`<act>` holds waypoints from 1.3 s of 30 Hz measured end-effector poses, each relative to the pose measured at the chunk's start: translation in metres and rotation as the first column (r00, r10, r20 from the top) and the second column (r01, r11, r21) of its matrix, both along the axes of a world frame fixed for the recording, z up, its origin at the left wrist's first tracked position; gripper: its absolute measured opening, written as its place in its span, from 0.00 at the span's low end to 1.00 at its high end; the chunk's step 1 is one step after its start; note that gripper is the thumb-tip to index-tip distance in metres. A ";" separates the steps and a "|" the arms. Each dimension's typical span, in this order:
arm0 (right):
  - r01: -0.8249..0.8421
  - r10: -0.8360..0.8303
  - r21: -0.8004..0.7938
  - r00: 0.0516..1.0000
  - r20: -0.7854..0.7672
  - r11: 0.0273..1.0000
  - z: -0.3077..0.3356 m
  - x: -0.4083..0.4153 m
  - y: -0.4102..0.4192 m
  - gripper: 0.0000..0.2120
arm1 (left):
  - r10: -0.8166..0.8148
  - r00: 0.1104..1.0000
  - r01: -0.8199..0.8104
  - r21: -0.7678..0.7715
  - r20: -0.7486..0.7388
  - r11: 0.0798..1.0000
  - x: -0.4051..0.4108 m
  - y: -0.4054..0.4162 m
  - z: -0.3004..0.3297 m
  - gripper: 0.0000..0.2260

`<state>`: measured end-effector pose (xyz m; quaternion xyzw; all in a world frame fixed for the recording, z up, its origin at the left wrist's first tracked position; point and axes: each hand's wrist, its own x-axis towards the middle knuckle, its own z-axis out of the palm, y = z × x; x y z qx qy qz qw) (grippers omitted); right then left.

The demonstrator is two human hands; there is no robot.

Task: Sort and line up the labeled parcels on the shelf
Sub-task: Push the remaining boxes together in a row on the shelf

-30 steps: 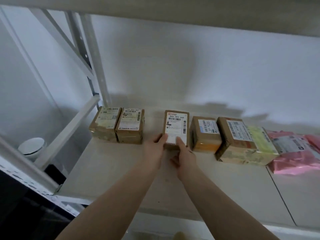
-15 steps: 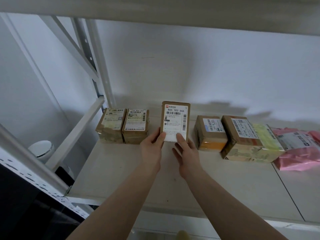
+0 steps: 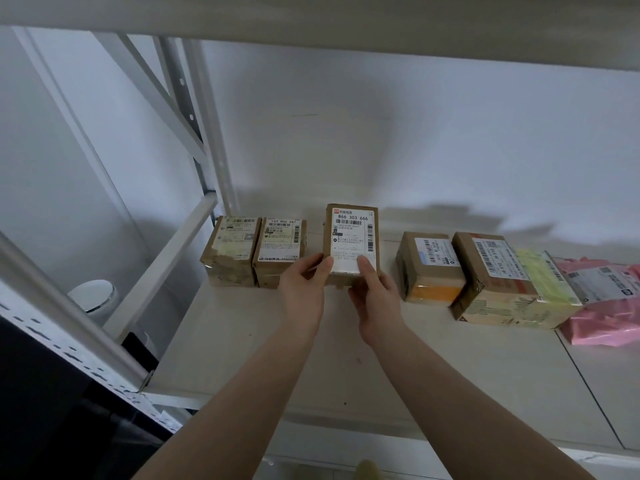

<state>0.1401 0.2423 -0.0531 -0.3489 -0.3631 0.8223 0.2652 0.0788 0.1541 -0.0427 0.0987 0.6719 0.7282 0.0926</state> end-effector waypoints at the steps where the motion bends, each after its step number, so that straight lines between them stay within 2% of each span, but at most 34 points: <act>1: -0.001 0.001 -0.005 1.000 0.030 1.000 -0.001 -0.005 0.001 0.22 | 0.025 0.999 -0.026 -0.043 -0.029 0.999 -0.005 -0.001 -0.001 0.11; 5: -0.044 0.039 0.017 0.970 0.238 0.999 -0.002 -0.027 0.005 0.27 | 0.184 0.972 -0.209 -0.178 -0.146 0.962 -0.034 -0.010 0.006 0.14; 8: -0.100 0.077 0.050 0.936 0.344 0.994 0.001 -0.039 0.007 0.28 | 0.280 0.906 -0.384 -0.334 -0.319 0.861 -0.068 -0.023 0.013 0.19; 10: -0.113 0.072 0.089 0.925 0.373 0.990 0.003 -0.046 0.006 0.25 | 0.212 0.881 -0.435 -0.547 -0.423 0.716 -0.094 -0.034 0.012 0.25; 13: -0.120 0.059 0.123 0.909 0.412 0.985 -0.004 -0.056 0.006 0.24 | 0.014 0.945 -0.295 -0.833 -0.326 0.468 -0.122 -0.047 0.006 0.34; 15: -0.138 0.042 0.155 0.862 0.505 0.978 -0.010 -0.060 0.005 0.28 | -0.073 0.963 -0.216 -0.908 -0.258 0.360 -0.130 -0.054 -0.001 0.35; 16: -0.170 0.024 0.197 0.813 0.581 0.966 -0.013 -0.061 0.006 0.30 | -0.100 0.963 -0.204 -0.918 -0.251 0.340 -0.131 -0.056 -0.003 0.35; 18: -0.223 -0.017 0.281 0.755 0.656 0.934 -0.014 -0.059 0.005 0.34 | -0.122 0.954 -0.218 -0.915 -0.272 0.341 -0.132 -0.058 -0.007 0.34; 20: -0.204 -0.025 0.302 0.792 0.610 0.931 -0.014 -0.057 0.004 0.35 | -0.124 0.948 -0.233 -0.907 -0.292 0.352 -0.133 -0.059 -0.008 0.33; 25: -0.115 -0.052 0.300 0.867 0.496 0.947 -0.019 -0.052 0.000 0.30 | -0.134 0.937 -0.259 -0.899 -0.323 0.354 -0.128 -0.059 -0.011 0.31; 32: -0.184 -0.030 0.415 0.889 0.458 0.891 -0.015 -0.040 0.003 0.22 | -0.101 0.935 -0.286 -0.892 -0.340 0.350 -0.122 -0.056 -0.013 0.31; 35: -0.255 -0.017 0.464 0.863 0.506 0.849 -0.012 -0.038 0.007 0.21 | -0.097 0.939 -0.278 -0.893 -0.331 0.354 -0.120 -0.055 -0.013 0.32; 39: -0.388 0.002 0.485 0.783 0.623 0.783 -0.005 -0.038 0.017 0.22 | -0.096 0.940 -0.272 -0.892 -0.326 0.361 -0.118 -0.054 -0.014 0.33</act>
